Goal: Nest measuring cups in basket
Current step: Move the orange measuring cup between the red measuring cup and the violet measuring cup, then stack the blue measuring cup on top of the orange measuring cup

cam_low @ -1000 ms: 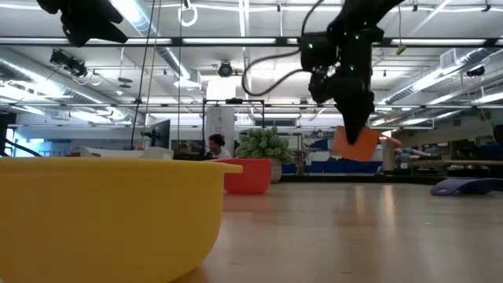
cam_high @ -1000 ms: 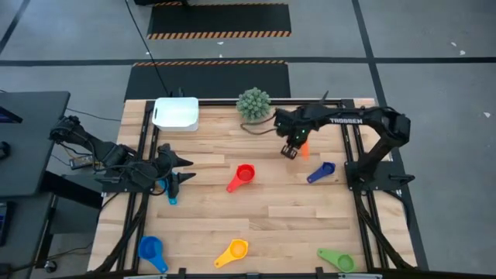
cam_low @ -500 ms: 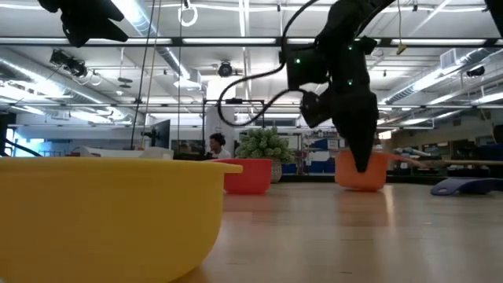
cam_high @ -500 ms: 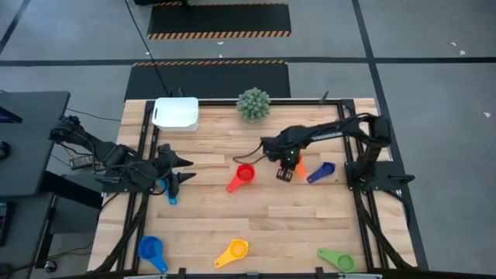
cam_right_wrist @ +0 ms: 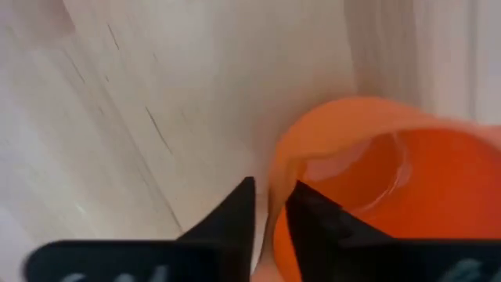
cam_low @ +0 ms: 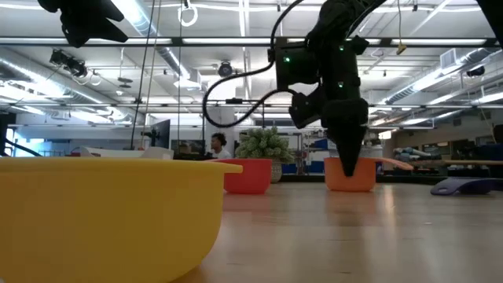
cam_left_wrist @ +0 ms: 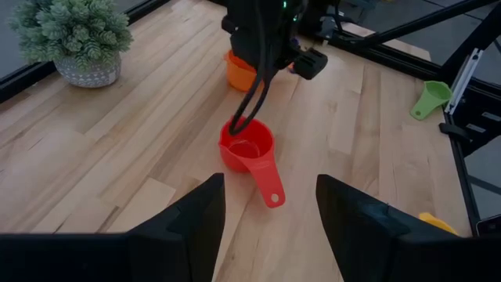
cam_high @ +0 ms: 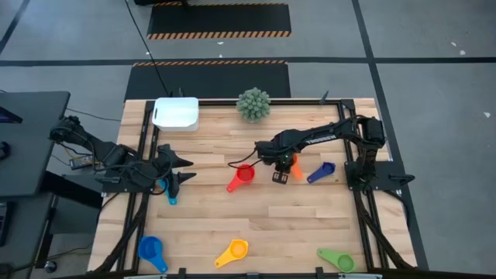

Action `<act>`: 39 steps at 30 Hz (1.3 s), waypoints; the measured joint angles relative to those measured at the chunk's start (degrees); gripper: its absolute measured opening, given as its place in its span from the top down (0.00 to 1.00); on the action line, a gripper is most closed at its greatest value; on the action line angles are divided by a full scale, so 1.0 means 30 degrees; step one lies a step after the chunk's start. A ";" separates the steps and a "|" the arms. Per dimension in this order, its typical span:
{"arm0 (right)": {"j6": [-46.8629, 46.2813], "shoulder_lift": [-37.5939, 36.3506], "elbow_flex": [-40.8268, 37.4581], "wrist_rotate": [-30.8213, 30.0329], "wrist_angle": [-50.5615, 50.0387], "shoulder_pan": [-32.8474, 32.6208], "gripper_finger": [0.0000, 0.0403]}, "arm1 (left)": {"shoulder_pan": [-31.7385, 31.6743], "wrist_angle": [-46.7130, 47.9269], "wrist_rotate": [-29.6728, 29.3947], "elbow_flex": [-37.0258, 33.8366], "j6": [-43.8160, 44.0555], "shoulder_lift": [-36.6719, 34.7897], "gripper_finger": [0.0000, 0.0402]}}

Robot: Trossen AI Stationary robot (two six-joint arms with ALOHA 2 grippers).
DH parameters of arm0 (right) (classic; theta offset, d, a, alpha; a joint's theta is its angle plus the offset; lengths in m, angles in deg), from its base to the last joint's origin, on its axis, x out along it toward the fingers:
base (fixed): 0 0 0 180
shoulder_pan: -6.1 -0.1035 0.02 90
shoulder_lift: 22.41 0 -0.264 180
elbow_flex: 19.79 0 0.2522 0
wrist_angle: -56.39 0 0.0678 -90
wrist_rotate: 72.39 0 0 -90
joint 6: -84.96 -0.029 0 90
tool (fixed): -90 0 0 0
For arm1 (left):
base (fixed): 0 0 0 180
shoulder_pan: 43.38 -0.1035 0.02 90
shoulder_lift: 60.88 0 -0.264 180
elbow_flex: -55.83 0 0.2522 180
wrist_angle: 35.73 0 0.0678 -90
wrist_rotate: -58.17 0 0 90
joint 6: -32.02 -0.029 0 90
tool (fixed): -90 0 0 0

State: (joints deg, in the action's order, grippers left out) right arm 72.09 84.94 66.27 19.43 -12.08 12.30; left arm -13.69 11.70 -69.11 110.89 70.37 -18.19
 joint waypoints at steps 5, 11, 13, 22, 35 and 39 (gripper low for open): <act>0.0810 0.0007 0.0802 0.0475 -0.0117 0.0006 0.65 | 0.0000 -0.0029 0.0001 0.0000 0.0008 0.0000 0.49; 0.1157 0.0000 0.1917 0.0562 -0.1715 0.0006 0.57 | 0.0044 -0.0465 0.0015 0.0000 -0.0007 0.0000 0.49; 0.1556 0.0000 0.2462 0.0562 -0.2599 0.0006 0.56 | 0.0044 -0.0459 0.0015 0.0000 -0.0007 0.0000 0.49; 0.2592 -0.0030 0.7003 0.0482 -0.6726 -0.0197 0.57 | 0.0036 -0.0560 0.0015 0.0000 0.0001 0.0000 0.49; 0.4628 -0.0066 1.5647 0.0402 -0.6917 -0.0913 0.57 | 0.0015 -0.0038 0.4609 0.0000 0.1944 0.0000 0.49; 0.4721 -0.0066 1.7443 0.0409 -0.6939 -0.1233 0.57 | 0.0015 0.1140 0.6916 0.0000 0.2571 0.0000 0.49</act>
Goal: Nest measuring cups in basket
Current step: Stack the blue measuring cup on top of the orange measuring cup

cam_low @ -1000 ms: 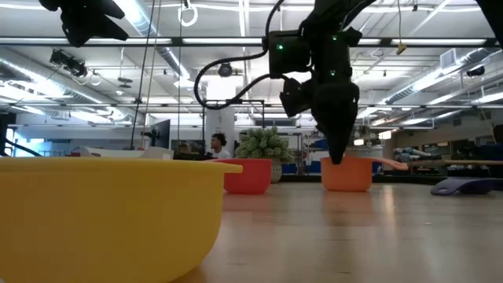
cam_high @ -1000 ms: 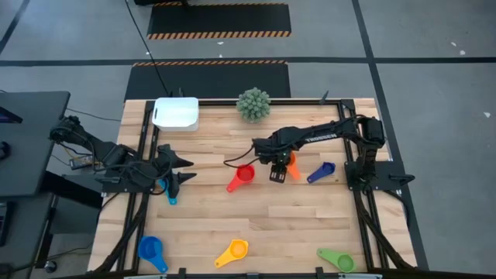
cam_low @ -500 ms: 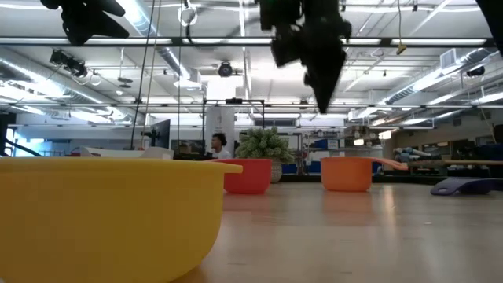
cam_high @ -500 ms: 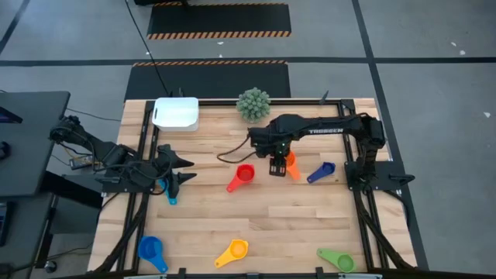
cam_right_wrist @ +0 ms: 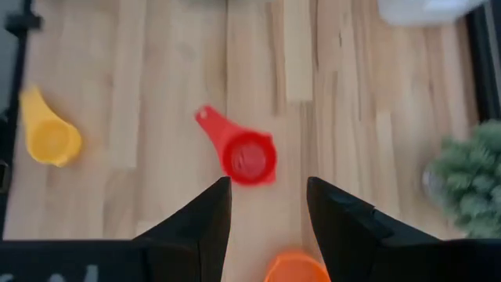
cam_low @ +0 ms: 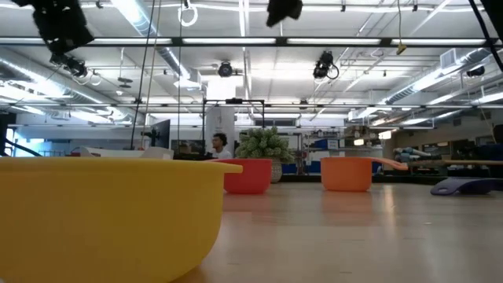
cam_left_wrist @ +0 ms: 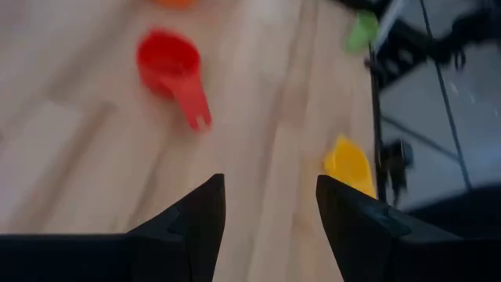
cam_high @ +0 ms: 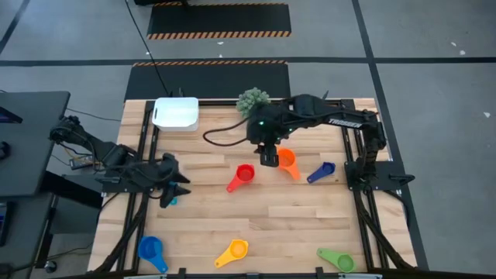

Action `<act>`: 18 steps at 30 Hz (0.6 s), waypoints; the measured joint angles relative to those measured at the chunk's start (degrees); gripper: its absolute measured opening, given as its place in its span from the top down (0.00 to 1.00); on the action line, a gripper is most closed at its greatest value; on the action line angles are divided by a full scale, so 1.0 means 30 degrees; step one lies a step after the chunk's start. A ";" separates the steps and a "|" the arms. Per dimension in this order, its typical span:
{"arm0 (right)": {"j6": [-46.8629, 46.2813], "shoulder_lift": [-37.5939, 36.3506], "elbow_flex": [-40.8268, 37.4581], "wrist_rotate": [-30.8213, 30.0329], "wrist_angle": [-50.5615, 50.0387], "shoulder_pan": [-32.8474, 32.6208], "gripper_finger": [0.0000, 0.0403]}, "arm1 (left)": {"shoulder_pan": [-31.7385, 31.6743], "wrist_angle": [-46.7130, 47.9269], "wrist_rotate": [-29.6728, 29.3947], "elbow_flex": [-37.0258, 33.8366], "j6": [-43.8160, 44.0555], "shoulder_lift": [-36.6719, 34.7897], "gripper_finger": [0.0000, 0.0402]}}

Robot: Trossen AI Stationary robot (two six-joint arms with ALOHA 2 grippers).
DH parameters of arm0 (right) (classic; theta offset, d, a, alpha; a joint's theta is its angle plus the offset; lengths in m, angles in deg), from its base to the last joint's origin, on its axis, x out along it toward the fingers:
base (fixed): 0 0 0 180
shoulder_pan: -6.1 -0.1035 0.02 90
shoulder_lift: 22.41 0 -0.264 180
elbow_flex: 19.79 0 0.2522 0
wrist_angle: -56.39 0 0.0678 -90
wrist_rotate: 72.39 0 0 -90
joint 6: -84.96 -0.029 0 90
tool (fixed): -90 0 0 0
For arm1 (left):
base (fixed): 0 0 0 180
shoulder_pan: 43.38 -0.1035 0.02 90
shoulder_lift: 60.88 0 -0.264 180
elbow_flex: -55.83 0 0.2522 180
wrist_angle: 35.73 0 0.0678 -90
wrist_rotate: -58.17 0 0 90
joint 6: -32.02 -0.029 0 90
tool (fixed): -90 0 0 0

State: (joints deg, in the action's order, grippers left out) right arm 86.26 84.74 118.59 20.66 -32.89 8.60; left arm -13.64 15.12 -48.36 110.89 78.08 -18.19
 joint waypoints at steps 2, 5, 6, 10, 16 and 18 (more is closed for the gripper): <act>0.0083 0.0000 0.0777 0.0000 -0.0003 -0.0210 0.57 | 0.0001 0.0980 0.1291 0.0000 0.0607 -0.0007 0.49; 0.0519 0.0000 0.1825 0.0000 -0.0015 -0.0666 0.57 | 0.0032 0.2832 0.3668 0.0000 0.2037 -0.0007 0.49; 0.0628 0.0000 0.2169 0.0004 -0.0018 -0.0847 0.57 | 0.0044 0.3448 0.4608 0.0000 0.2712 -0.0003 0.49; 0.0837 0.0000 0.3472 0.0007 0.0017 -0.1545 0.57 | 0.0051 0.5104 0.8003 -0.0007 0.6899 0.0022 0.49; 0.1742 -0.0777 0.3240 -0.0091 0.0951 -0.2212 0.57 | 0.0702 0.5171 1.0812 -0.0007 1.5255 0.0022 0.49; 0.2079 -0.0951 0.3233 -0.0130 0.0941 -0.2344 0.57 | 0.1468 0.5169 1.0898 -0.0007 1.5613 0.0125 0.49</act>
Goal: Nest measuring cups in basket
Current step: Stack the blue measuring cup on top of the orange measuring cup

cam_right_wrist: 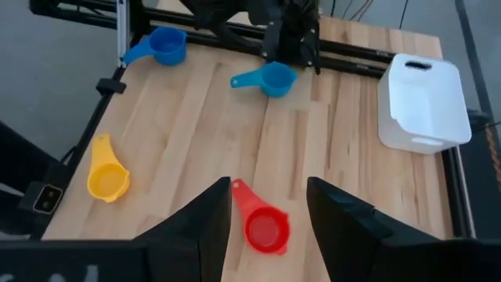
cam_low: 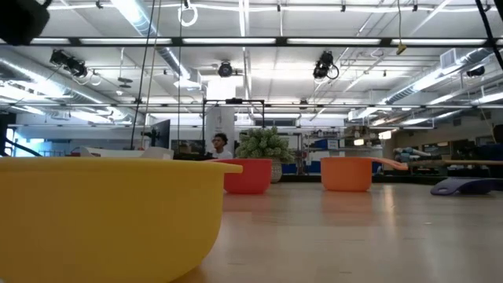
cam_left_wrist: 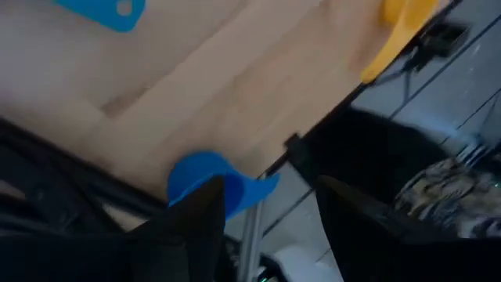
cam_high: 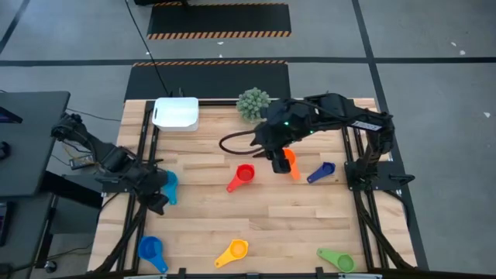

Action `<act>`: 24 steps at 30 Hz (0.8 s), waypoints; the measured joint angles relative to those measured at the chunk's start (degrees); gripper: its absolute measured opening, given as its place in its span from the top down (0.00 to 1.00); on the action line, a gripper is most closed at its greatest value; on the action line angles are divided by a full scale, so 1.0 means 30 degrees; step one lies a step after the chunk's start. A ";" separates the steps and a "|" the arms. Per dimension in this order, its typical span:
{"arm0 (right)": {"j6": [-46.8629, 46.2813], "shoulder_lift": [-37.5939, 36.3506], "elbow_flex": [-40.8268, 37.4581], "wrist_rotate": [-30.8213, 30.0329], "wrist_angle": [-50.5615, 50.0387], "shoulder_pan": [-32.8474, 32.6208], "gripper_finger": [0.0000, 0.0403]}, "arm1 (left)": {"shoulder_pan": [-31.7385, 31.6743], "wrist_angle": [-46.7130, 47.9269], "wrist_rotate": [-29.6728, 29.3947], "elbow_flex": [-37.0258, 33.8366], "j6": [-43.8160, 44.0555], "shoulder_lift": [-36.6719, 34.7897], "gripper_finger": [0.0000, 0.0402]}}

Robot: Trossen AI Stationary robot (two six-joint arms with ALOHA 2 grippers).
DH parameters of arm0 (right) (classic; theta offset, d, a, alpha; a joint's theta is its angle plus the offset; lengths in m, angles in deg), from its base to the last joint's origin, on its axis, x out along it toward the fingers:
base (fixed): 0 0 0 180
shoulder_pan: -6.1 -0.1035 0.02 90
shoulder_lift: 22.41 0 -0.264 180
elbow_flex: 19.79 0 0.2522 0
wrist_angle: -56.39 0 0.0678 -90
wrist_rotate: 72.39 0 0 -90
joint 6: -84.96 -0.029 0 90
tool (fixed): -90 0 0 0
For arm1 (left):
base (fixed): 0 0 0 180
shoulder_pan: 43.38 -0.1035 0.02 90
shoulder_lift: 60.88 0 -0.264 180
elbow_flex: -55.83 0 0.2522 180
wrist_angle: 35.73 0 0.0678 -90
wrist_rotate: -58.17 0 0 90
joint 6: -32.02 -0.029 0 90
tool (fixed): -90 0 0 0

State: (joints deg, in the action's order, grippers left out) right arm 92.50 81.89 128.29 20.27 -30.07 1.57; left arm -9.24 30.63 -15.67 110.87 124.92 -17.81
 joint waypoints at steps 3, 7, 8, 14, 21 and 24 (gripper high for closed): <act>0.0201 -0.0250 -0.0008 -0.0008 0.0004 -0.0201 0.57 | 0.1319 -0.0032 -0.0393 0.0000 0.0665 0.0421 0.49; 0.0026 -0.0693 -0.0008 0.0018 -0.0088 -0.0503 0.57 | 0.3127 -0.0807 -0.0880 -0.0007 0.0844 0.1746 0.49; 0.0034 -0.0773 -0.0008 0.0082 -0.0082 -0.0609 0.57 | 0.3567 -0.1198 -0.0955 -0.0007 0.0847 0.2143 0.49; 0.0052 -0.1130 -0.0008 0.0145 -0.0016 -0.1247 0.57 | 0.5672 -0.4199 -0.0998 -0.0007 0.0818 0.4786 0.49; 0.0531 -0.1177 -0.0015 0.0152 -0.0059 -0.1517 0.57 | 0.6947 -0.4529 -0.1026 -0.0007 -0.1032 0.7595 0.49; 0.0551 -0.1177 -0.0015 0.0145 -0.0059 -0.1503 0.57 | 0.7171 -0.4488 -0.1005 -0.0007 -0.2481 0.8526 0.49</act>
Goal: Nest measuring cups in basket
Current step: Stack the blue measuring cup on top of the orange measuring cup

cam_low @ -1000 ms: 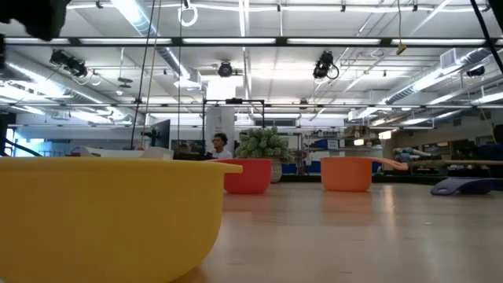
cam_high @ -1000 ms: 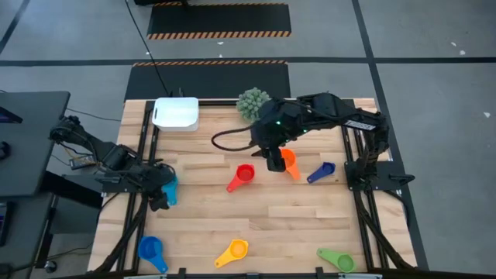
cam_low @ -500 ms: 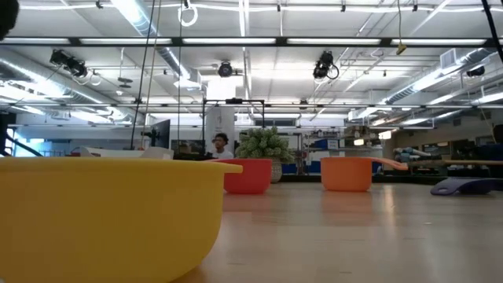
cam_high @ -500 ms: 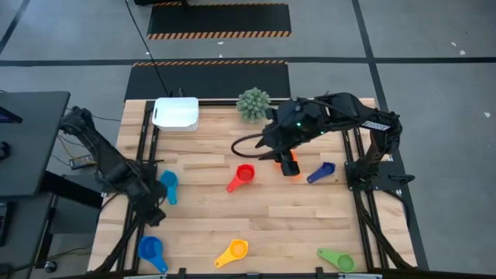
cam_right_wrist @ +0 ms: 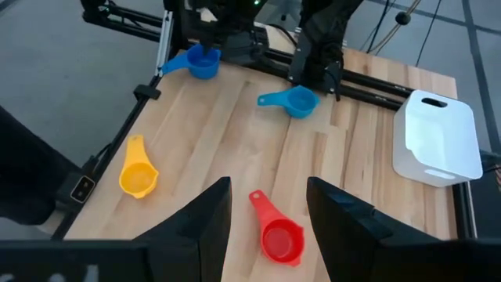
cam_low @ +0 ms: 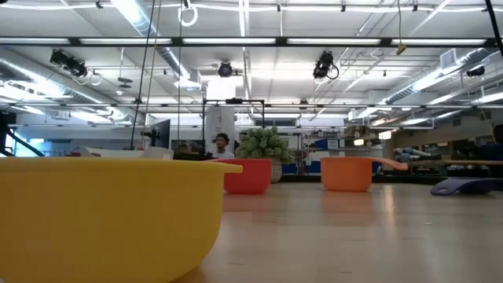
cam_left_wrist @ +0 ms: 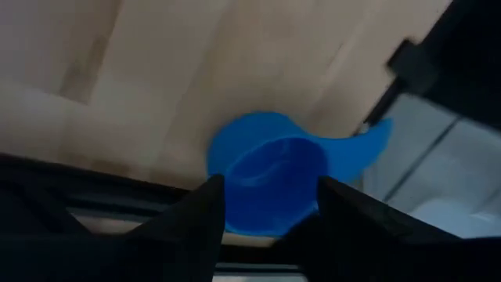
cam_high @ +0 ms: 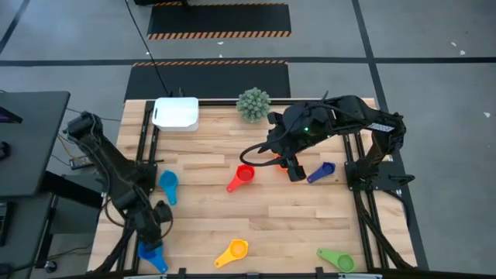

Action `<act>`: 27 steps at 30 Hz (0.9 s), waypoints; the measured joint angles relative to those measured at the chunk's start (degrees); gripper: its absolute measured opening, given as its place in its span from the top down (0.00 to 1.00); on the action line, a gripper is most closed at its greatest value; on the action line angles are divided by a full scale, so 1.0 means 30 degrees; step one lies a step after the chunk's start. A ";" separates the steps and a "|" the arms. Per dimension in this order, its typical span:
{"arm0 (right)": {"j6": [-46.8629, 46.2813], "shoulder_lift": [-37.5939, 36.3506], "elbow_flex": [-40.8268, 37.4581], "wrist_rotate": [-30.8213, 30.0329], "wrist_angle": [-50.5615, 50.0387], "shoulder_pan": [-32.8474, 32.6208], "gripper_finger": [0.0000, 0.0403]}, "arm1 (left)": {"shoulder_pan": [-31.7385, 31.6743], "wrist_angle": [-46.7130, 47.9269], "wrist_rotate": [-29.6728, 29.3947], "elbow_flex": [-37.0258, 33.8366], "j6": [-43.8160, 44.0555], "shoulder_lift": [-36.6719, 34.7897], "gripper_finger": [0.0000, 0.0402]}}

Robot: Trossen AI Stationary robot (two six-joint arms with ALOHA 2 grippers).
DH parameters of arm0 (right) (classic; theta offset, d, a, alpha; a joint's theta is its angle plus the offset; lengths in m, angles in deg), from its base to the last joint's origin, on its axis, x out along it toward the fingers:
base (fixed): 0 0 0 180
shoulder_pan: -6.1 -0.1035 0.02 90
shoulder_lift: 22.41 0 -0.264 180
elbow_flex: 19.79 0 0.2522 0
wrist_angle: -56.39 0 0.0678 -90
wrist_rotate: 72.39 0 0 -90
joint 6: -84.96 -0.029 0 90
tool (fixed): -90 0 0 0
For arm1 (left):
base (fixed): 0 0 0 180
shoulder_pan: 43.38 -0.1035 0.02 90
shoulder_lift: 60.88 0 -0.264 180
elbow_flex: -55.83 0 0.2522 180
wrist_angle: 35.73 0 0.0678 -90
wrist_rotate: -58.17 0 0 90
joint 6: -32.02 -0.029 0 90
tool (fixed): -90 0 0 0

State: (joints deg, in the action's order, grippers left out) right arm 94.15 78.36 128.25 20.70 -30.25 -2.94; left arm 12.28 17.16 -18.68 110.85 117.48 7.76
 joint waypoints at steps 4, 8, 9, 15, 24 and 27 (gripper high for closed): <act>0.0000 0.0000 0.0000 0.0000 0.0000 -0.0003 0.57 | 0.0203 0.0007 0.0030 0.0000 -0.1985 0.0949 0.49; -0.0085 0.0000 0.0000 0.0000 0.0000 -0.0004 0.57 | 0.0198 0.0441 -0.0338 0.0000 -0.3222 0.1750 0.49; -0.0144 0.0000 0.0000 0.0000 -0.0007 -0.0007 0.57 | 0.0198 0.0461 -0.0398 0.0000 -0.3528 0.1942 0.49; -0.0197 0.0000 0.0000 0.0000 -0.0013 -0.0004 0.57 | 0.0195 0.0464 -0.0442 0.0000 -0.4419 0.2973 0.49; -0.0168 0.0000 0.0000 0.0001 0.0090 0.0000 0.57 | 0.0031 0.0126 0.1048 0.0000 -0.3522 0.3038 0.49; -0.0160 0.0000 0.0000 0.0000 0.0115 0.0000 0.57 | 0.0046 -0.0405 0.1144 0.0000 -0.3129 0.2825 0.49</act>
State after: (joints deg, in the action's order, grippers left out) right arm 93.67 78.36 128.25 20.70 -29.91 -2.94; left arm 12.41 15.95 -15.25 110.85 108.09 16.24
